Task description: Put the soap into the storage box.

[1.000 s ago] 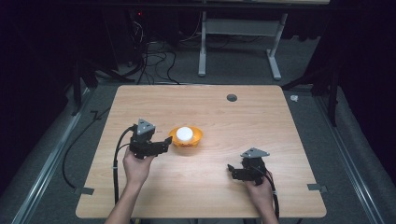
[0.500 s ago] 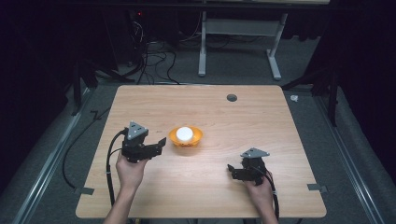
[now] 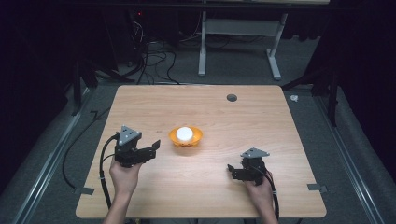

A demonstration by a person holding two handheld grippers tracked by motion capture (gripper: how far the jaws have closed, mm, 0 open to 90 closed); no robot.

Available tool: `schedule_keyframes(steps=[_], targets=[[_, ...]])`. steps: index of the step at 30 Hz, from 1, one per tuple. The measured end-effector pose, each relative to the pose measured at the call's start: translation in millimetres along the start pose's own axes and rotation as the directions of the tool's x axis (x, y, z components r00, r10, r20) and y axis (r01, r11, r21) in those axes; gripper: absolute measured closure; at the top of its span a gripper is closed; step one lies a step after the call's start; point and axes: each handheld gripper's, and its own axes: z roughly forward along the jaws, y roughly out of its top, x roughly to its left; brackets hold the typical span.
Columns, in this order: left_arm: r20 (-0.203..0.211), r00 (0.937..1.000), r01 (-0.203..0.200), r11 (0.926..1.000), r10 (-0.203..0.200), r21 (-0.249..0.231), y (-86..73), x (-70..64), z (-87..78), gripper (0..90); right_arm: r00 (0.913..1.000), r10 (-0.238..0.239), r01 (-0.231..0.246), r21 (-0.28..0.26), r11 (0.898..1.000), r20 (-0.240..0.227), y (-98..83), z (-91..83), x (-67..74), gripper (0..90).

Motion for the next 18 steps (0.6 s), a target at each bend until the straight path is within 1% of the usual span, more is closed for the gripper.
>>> schedule_keyframes(steps=[4,9,12,18], targets=[[0.002,1.0000,0.008,0.9999,-0.008,-0.007,-2.5,0.7,-3.5,23.9,1.0000,0.001,-0.001,0.000,1.000,0.001,0.0,0.0,0.0,21.1],[0.003,1.0000,0.008,0.9999,-0.008,-0.006,-6.3,1.5,-6.7,23.7,1.0000,0.000,0.000,0.000,1.000,0.001,0.0,0.0,-0.1,21.1],[0.004,0.9998,0.018,0.9998,-0.018,-0.008,-9.2,2.6,-7.9,23.7,1.0000,0.001,-0.001,0.000,1.000,0.001,0.0,0.0,0.0,21.1],[-0.001,0.9997,0.026,0.9997,-0.026,-0.002,-15.0,4.4,-9.7,23.5,1.0000,0.001,-0.001,0.000,1.000,0.001,0.0,0.0,0.0,21.1]])
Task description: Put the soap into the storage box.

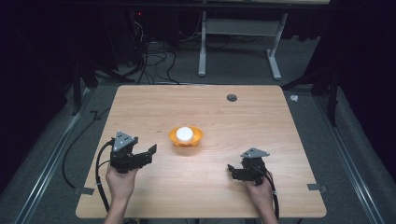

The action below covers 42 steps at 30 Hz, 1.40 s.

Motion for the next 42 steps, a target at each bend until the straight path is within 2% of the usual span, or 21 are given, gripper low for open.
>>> schedule_keyframes(steps=[23,29,33,42], targets=[[-0.021,0.9983,0.054,0.9985,-0.054,0.005,-18.6,11.0,-7.8,23.4,1.0000,0.000,0.000,0.000,1.000,0.000,0.0,0.0,0.0,21.1],[-0.026,0.9988,0.042,0.9989,-0.042,0.020,-22.1,9.9,-7.6,23.3,1.0000,0.001,-0.001,0.000,1.000,0.000,0.0,0.0,0.1,21.2],[-0.035,0.9988,0.035,0.9993,-0.035,0.014,-25.8,10.5,-7.0,23.7,1.0000,0.000,0.000,0.000,1.000,0.001,0.0,0.0,0.0,21.1],[-0.007,0.9979,0.064,0.9971,-0.064,0.041,-34.6,9.3,-2.9,23.7,1.0000,0.001,-0.001,0.000,1.000,0.001,0.0,0.0,0.0,21.1]])
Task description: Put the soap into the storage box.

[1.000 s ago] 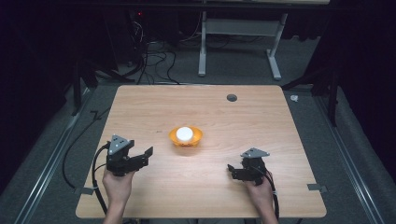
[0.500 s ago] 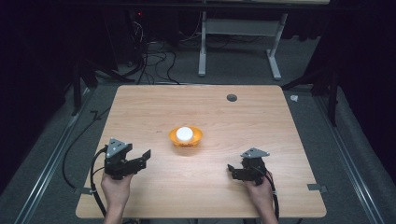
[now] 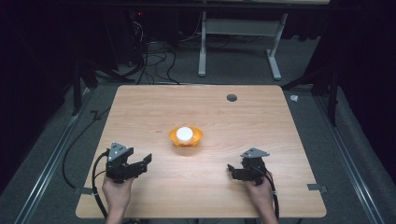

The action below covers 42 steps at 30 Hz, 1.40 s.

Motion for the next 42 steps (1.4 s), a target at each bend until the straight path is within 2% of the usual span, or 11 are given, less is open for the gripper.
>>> schedule_keyframes(steps=[11,18,24,42], targets=[[0.010,1.0000,0.003,0.9997,-0.003,0.023,-8.1,-1.8,6.1,23.7,1.0000,0.000,0.000,0.000,1.000,0.000,0.0,0.0,0.0,21.1],[0.026,0.9993,0.025,0.9991,-0.026,0.035,-14.6,-1.8,10.3,23.6,1.0000,-0.001,0.001,0.000,1.000,0.000,0.0,0.0,0.1,21.1],[0.037,0.9989,0.028,0.9983,-0.030,0.051,-18.5,-3.9,16.1,23.6,1.0000,-0.001,0.001,0.001,1.000,0.001,0.0,-0.1,0.1,21.1],[0.053,0.9986,0.001,0.9934,-0.007,0.115,-25.2,-14.8,36.6,23.5,1.0000,-0.001,0.001,0.000,1.000,0.000,-0.1,-0.1,0.0,21.1]])
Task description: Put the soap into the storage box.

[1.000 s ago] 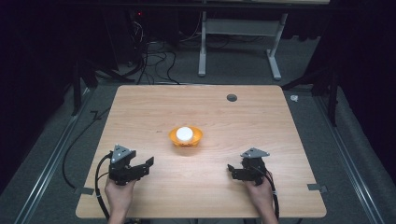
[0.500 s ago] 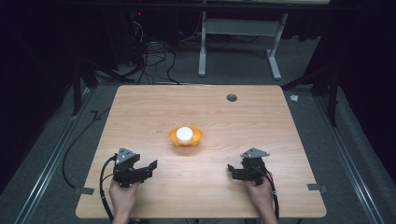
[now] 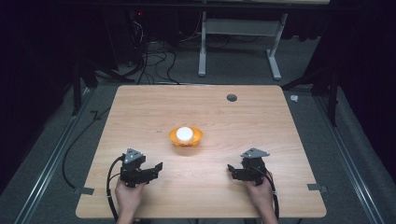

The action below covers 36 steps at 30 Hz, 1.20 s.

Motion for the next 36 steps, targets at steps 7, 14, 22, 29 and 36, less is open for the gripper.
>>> schedule_keyframes(steps=[7,14,22,29,36], targets=[[-0.008,0.9999,-0.010,0.9995,0.010,0.029,-3.1,-3.6,9.7,23.4,1.0000,0.000,0.000,-0.002,1.000,-0.002,-0.1,0.1,-0.1,21.1],[-0.020,0.9997,-0.010,0.9990,0.011,0.043,-6.8,-3.3,16.7,23.3,1.0000,0.000,0.000,0.000,1.000,-0.001,-0.1,-0.1,0.0,21.1],[-0.054,0.9974,-0.045,0.9971,0.048,0.062,-6.7,-5.8,27.3,23.3,1.0000,0.000,0.000,0.000,1.000,0.000,-0.1,-0.1,0.0,21.1],[-0.089,0.9926,-0.075,0.9933,0.083,0.088,-8.2,-8.0,40.4,22.6,1.0000,0.002,-0.002,-0.002,1.000,-0.003,-0.2,0.0,-0.3,21.1],[-0.108,0.9875,-0.109,0.9921,0.115,0.061,-14.2,-10.0,46.0,19.6,1.0000,0.001,-0.001,-0.002,1.000,-0.002,-0.2,0.0,-0.2,21.1]])
